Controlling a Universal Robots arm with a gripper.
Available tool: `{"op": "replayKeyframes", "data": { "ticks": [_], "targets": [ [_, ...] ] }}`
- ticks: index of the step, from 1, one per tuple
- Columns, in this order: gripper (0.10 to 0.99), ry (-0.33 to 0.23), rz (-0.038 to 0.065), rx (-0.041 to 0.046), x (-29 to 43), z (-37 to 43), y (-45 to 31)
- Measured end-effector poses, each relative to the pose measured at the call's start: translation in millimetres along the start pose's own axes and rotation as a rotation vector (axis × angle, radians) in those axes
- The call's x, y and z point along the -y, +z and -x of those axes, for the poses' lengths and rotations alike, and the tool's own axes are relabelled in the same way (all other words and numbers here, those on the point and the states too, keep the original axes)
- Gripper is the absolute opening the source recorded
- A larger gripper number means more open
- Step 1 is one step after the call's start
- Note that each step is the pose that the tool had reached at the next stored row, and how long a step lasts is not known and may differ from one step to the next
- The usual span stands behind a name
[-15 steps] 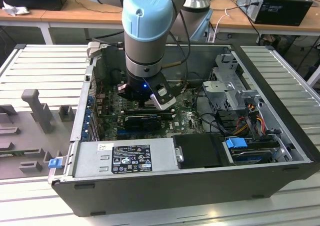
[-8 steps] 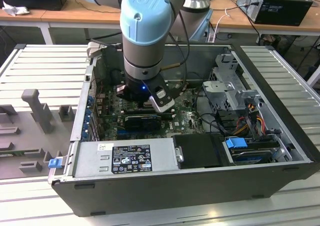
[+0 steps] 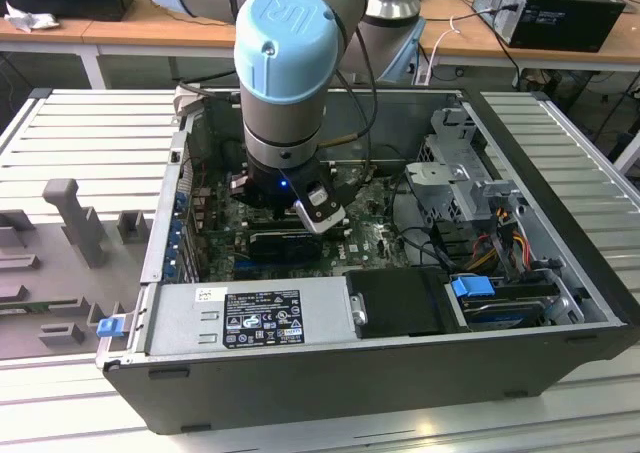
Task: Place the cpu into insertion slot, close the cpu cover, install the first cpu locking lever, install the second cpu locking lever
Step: 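Install the second cpu locking lever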
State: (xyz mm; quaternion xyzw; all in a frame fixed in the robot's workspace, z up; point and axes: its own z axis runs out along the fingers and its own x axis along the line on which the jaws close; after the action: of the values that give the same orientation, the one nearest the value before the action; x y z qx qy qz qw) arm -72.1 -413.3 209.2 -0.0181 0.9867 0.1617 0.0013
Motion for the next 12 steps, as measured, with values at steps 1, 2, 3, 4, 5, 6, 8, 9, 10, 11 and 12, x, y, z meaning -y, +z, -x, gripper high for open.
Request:
{"op": "replayKeyframes", "data": {
  "ticks": [1, 2, 3, 4, 5, 6, 8, 9, 10, 11, 12],
  "targets": [
    [0.106, 0.0, 0.01, 0.0004, 1.7, -1.5, 5.1],
    [0.106, 0.0, 0.018, 0.0004, 2.4, -1.5, 7.0],
    [0.106, 0.0, 0.028, 0.0009, 2.8, -1.5, 8.5],
    [0.106, 0.0, 0.031, 0.0011, 3.1, -1.5, 9.3],
    [0.106, 0.0, 0.033, 0.0013, 3.3, -1.5, 10.3],
    [0.106, 0.0, 0.034, 0.0013, 3.7, -1.5, 11.2],
    [0.106, 0.0, 0.039, 0.0014, 4.0, -1.6, 11.9],
    [0.106, 0.0, 0.043, 0.0015, 4.1, -2.3, 12.3],
    [0.106, 0.0, 0.044, 0.0016, 4.2, -2.5, 12.9],
    [0.106, 0.0, 0.046, 0.0017, 4.5, -2.9, 13.6],
    [0.106, 0.0, 0.047, 0.0016, 4.6, -3.2, 14.1]
  ]
}}
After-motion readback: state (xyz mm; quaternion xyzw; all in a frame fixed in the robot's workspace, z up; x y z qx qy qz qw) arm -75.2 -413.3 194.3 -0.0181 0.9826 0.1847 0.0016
